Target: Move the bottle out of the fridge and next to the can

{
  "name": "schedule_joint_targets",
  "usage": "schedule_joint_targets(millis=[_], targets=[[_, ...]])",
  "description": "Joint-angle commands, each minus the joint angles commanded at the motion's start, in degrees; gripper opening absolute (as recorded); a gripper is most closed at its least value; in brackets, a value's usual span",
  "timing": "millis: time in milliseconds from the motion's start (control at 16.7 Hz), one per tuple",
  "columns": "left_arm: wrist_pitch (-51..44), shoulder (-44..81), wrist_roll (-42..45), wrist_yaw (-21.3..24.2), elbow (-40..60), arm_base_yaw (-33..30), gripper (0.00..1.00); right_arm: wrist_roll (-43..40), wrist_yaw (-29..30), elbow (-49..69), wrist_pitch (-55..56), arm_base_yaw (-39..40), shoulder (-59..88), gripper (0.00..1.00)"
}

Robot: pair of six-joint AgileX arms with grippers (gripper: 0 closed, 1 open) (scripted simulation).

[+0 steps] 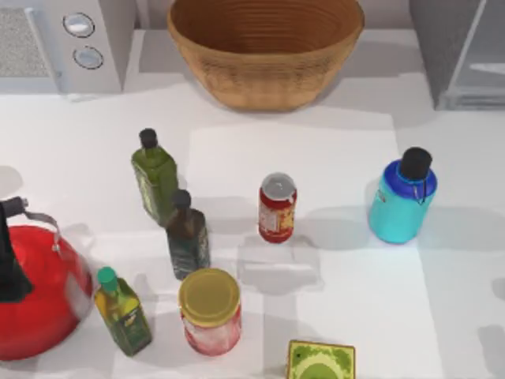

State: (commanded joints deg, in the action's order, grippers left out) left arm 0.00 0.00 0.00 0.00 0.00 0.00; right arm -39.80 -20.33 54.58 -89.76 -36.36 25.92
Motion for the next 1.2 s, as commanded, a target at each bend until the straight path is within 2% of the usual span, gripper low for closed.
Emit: schedule_joint_targets(millis=[420, 660, 900, 1200], targets=[[0.0, 0.0, 0.0, 0.0, 0.0, 0.0, 1.00, -45.0, -19.4, 13.2, 0.3, -38.7, 46.2, 1.00], [0.0, 0.0, 0.0, 0.0, 0.0, 0.0, 1.00, -64.4, -28.1, 18.3, 2.9, -56.2, 65.9, 1.00], [0.0, 0.0, 0.0, 0.0, 0.0, 0.0, 1.00, -74.6, -33.4, 21.0, 5.3, -65.9, 76.2, 1.00], [0.0, 0.0, 0.0, 0.0, 0.0, 0.0, 1.00, -76.1, -34.3, 21.4, 5.7, -67.4, 77.8, 1.00]])
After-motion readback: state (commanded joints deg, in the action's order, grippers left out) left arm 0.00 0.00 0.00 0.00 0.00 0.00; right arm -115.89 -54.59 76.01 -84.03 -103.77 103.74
